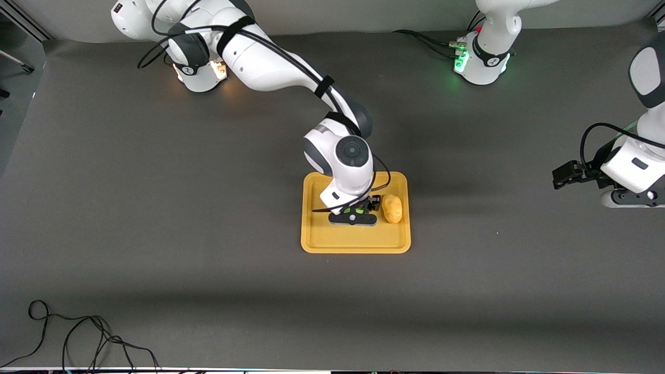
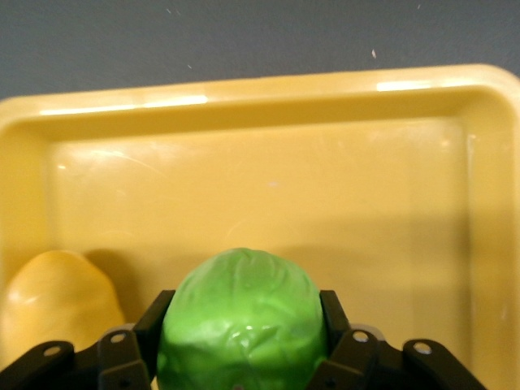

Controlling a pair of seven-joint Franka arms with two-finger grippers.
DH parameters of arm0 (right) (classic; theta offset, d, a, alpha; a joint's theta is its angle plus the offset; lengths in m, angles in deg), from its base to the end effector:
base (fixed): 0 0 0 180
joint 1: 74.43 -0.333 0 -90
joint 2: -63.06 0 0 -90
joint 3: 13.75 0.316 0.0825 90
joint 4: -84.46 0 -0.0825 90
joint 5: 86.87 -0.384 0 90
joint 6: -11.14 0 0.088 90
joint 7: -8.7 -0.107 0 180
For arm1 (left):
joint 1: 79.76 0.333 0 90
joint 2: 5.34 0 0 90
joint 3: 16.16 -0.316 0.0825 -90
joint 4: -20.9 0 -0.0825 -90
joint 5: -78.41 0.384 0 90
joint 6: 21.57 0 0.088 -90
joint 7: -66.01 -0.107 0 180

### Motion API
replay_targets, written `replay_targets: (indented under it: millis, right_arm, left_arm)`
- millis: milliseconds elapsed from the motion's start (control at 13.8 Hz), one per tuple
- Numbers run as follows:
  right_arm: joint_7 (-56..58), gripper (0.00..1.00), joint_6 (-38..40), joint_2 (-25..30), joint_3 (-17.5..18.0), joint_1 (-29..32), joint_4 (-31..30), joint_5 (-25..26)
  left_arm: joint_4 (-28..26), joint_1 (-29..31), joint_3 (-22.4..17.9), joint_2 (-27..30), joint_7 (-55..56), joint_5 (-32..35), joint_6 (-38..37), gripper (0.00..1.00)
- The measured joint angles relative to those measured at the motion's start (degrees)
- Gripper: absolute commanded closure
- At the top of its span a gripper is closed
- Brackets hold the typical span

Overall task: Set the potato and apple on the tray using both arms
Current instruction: 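Lower the apple onto the tray beside the potato and open the right gripper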

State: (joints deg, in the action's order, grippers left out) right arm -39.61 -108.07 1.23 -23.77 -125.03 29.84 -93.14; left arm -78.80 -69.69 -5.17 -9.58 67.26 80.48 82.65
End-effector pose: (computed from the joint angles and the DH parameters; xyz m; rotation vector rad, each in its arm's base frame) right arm 0.5609 0.5593 0.2155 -3.1320 0.1406 -0.1277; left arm 0.5865 -0.0035 0.5238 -3.1207 0.0038 -0.0104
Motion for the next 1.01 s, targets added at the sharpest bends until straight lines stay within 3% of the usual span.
replay_targets:
  millis: [217,289,362,724,1013]
  right_arm:
    - [1.0,0.41,0.0,-1.4,0.0,0.2,-0.1,0.1]
    - [1.2,0.33,-0.2,-1.7,0.0,0.3,-0.2,0.1]
    - [1.2,0.0,-1.0,-1.8,0.0,0.3,-0.5,0.2]
    - [1.2,0.0,-2.6,-0.8,-0.1,0.4,-0.6,0.2]
    - [1.2,0.0,7.7,7.0,-0.4,0.4,0.7,0.2]
  left_arm:
    - [0.1,0.0,0.1,-0.1,0.0,0.0,0.0,0.0]
    - [0.2,0.0,0.1,-0.1,0.0,0.0,0.0,0.0]
    - [0.2,0.0,0.1,-0.1,0.0,0.0,0.0,0.0]
    - [0.2,0.0,0.4,-0.2,0.1,0.0,-0.2,0.0]
    - [0.2,-0.5,-0.6,-0.2,0.1,0.0,-0.1,0.0]
